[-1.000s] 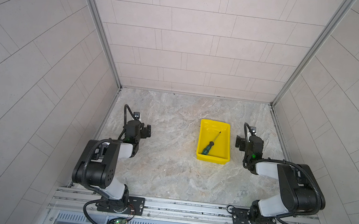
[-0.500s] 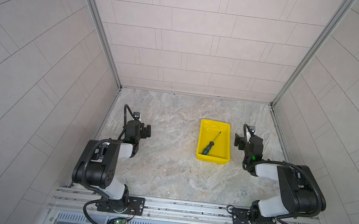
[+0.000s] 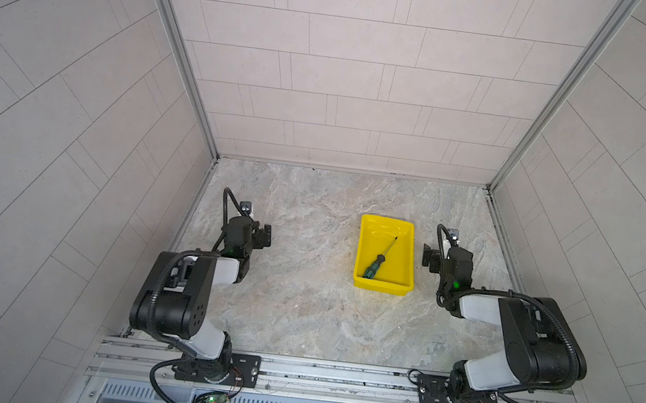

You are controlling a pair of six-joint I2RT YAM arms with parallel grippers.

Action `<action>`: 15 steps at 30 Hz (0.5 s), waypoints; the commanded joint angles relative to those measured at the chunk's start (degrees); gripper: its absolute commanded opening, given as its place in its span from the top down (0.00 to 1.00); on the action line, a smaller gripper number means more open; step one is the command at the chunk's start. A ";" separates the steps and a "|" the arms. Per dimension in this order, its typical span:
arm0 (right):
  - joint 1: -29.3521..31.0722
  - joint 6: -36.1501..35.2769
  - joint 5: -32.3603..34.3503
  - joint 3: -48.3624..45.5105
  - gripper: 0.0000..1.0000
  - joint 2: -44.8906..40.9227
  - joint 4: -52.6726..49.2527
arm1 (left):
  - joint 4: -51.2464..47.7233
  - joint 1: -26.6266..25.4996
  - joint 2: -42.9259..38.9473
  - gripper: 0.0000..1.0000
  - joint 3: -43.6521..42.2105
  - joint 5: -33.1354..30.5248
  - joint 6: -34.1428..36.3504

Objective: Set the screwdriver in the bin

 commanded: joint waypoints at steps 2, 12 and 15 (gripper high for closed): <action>0.01 0.26 1.16 -0.74 0.00 -0.29 1.48 | 1.53 -0.15 -0.77 0.00 -0.15 -0.43 0.73; -0.03 0.34 1.25 -2.88 0.00 -1.30 4.61 | 1.46 -0.21 -0.60 0.00 0.02 -0.28 0.68; 0.01 0.20 1.01 -2.28 0.00 -0.93 3.66 | 1.44 -0.18 -0.51 0.00 0.02 -0.17 0.69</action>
